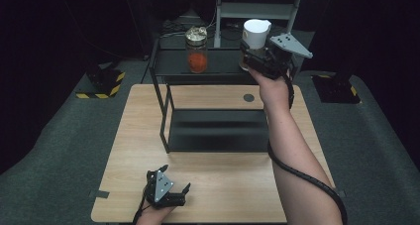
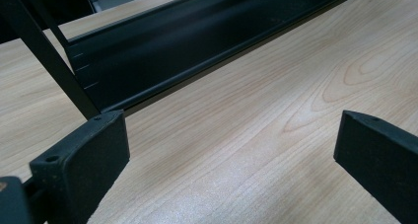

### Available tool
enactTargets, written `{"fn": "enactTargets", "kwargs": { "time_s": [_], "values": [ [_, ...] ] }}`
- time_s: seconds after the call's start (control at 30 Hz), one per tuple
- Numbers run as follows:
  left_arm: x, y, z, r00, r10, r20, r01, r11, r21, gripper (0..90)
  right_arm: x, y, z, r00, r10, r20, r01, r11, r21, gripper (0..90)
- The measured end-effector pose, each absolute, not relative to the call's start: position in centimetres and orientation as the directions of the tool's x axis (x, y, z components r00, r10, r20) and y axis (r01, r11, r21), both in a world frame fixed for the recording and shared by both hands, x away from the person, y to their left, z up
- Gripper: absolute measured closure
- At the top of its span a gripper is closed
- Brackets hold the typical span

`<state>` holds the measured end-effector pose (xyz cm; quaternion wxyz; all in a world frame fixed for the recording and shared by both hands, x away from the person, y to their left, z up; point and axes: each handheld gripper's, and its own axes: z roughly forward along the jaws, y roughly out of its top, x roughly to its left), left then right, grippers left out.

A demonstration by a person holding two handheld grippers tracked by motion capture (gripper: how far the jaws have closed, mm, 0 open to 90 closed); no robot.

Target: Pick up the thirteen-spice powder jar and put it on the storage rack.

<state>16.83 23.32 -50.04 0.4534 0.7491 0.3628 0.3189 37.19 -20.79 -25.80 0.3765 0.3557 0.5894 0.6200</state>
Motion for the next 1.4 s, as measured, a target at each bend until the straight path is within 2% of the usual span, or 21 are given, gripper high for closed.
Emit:
{"fn": "enactTargets", "kwargs": {
  "time_s": [0.47, 0.6, 0.9, 1.4],
  "values": [
    [16.8, 23.5, -50.1, 0.534, 0.834, 0.140, 0.255, -0.316, 0.914, 0.7, 37.1, -20.6, -25.9, -0.455, 0.890, 0.003, -0.046, -0.027, 0.999, 28.3],
    [16.8, 23.5, -50.1, 0.534, 0.834, 0.137, 0.255, -0.314, 0.915, 0.7, 37.0, -20.7, -25.6, -0.459, 0.888, -0.002, -0.038, -0.017, 0.999, 22.3],
    [16.8, 23.6, -50.1, 0.531, 0.837, 0.131, 0.256, -0.307, 0.917, 0.7, 36.2, -20.1, -25.6, -0.436, 0.900, -0.009, -0.041, -0.010, 0.999, 0.3],
    [16.9, 23.5, -50.1, 0.534, 0.834, 0.140, 0.257, -0.318, 0.913, 0.6, 33.9, -21.0, -26.1, -0.455, 0.890, -0.024, -0.055, -0.001, 0.999, 0.0]
  ]
}}
